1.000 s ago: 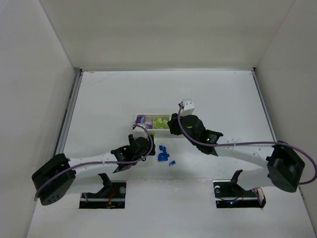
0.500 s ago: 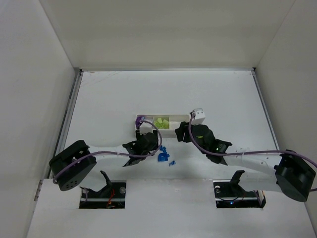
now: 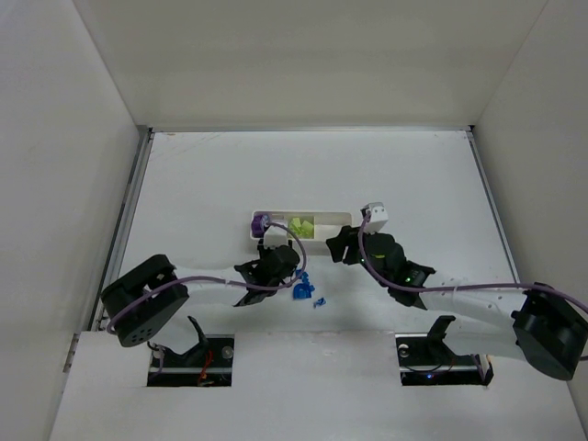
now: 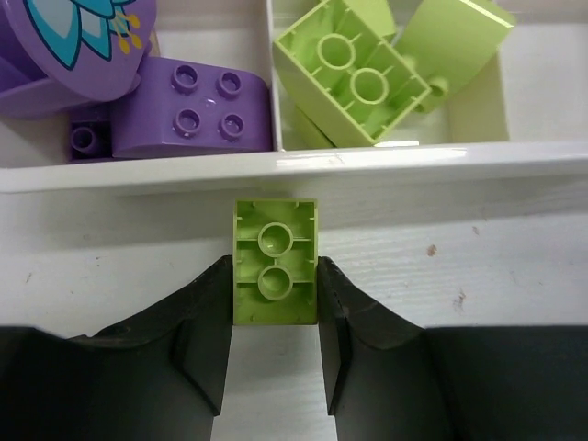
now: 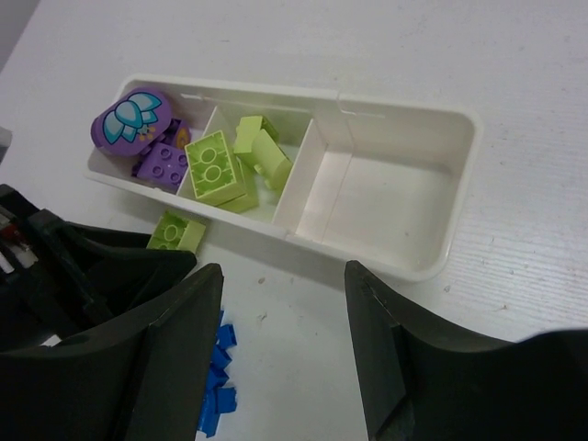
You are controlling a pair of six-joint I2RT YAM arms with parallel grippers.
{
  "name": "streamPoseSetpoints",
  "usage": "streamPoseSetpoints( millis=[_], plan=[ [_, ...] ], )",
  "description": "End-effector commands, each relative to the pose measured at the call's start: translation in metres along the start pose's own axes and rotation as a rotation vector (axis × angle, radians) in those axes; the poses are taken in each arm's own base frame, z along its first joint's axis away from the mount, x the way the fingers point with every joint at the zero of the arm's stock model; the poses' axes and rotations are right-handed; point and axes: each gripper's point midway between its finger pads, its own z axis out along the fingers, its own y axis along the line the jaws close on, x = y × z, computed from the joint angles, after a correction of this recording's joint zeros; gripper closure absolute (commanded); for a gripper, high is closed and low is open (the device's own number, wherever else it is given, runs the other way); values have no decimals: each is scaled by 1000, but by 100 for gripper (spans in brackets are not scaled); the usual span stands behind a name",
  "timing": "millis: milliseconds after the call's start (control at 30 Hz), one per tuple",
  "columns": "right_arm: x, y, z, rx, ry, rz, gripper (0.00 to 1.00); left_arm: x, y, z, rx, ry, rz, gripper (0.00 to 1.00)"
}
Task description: Sort the legos into containers by color
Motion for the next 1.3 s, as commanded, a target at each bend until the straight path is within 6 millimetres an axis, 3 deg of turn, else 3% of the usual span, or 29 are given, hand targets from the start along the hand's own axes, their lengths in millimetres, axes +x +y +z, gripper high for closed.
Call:
streamPoseSetpoints(
  millis=[0,67,200,300,467,567,767,1267],
  plan=[
    [-19,9,-2,-43,-66,43,38,-24,-7,-20,35,-65,-27,84],
    [-23,4,-5,-36,-81,52,38,-30,-9,-37,61,-69,-31,84],
    [-31,-4,-8,-25,-104,76,39,-61,-22,-69,159,-101,-117,83],
    [-33,-13,-7,-1,-114,99,39,-87,-33,-72,212,-113,-179,82],
    [-33,-24,-7,27,-121,112,39,-114,-56,-42,244,-94,-203,82],
    [-35,-32,-7,46,-125,128,39,-119,-64,-20,245,-68,-202,82],
    [-35,-38,-7,62,-130,144,39,-113,-52,14,200,-31,-226,81],
    [-33,-36,-3,61,-123,143,38,-115,-65,40,216,-16,-203,76]
  ],
)
